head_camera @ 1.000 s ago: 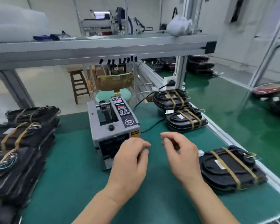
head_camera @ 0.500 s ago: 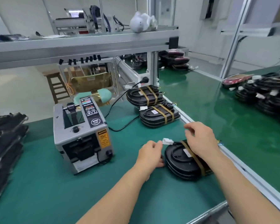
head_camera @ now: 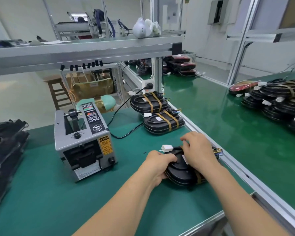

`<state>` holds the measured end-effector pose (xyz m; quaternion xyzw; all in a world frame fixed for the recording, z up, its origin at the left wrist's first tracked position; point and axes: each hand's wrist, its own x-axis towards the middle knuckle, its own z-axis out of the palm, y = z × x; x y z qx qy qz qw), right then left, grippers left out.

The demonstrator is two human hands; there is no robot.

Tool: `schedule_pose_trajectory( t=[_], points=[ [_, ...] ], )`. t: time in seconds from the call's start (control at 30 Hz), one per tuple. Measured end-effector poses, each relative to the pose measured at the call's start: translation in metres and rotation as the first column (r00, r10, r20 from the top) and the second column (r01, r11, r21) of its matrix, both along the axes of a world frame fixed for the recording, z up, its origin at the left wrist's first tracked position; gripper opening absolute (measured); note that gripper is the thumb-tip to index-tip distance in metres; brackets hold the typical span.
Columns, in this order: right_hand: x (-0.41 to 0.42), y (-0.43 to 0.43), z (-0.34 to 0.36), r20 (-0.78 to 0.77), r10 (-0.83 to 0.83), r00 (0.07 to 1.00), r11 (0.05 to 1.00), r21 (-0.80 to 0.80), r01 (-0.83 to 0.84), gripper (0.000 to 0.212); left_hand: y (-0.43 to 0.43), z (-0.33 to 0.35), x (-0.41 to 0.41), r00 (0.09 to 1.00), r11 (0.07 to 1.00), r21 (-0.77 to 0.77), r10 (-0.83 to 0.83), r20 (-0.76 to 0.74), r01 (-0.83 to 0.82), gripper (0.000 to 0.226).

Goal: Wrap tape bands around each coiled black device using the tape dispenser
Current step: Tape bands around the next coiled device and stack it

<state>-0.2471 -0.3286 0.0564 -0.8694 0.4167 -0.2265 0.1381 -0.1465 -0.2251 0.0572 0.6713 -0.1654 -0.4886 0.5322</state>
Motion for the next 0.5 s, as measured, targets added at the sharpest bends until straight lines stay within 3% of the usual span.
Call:
schedule_pose_trajectory(
  t=[0.1, 0.23, 0.37, 0.5],
  points=[
    [0.003, 0.011, 0.008, 0.043, 0.05, 0.998, 0.998, -0.034, -0.049, 0.024, 0.021, 0.003, 0.013, 0.997, 0.997, -0.062, 0.052, 0.053, -0.049, 0.023],
    [0.011, 0.028, 0.016, 0.094, 0.084, 0.992, 0.995, -0.06, -0.079, 0.027, 0.061, 0.012, 0.038, 0.979, 0.984, -0.132, 0.143, 0.144, -0.124, 0.058],
    [0.023, 0.045, 0.018, 0.16, 0.136, 0.978, 0.991, -0.023, -0.135, 0.044, 0.102, 0.008, 0.063, 0.959, 0.961, -0.235, 0.194, 0.205, -0.144, 0.038],
    [0.035, 0.068, 0.016, 0.349, 0.132, 0.928, 0.941, 0.25, -0.228, 0.073, 0.149, 0.007, 0.08, 0.931, 0.938, -0.324, 0.224, 0.287, -0.126, 0.036]
  ],
)
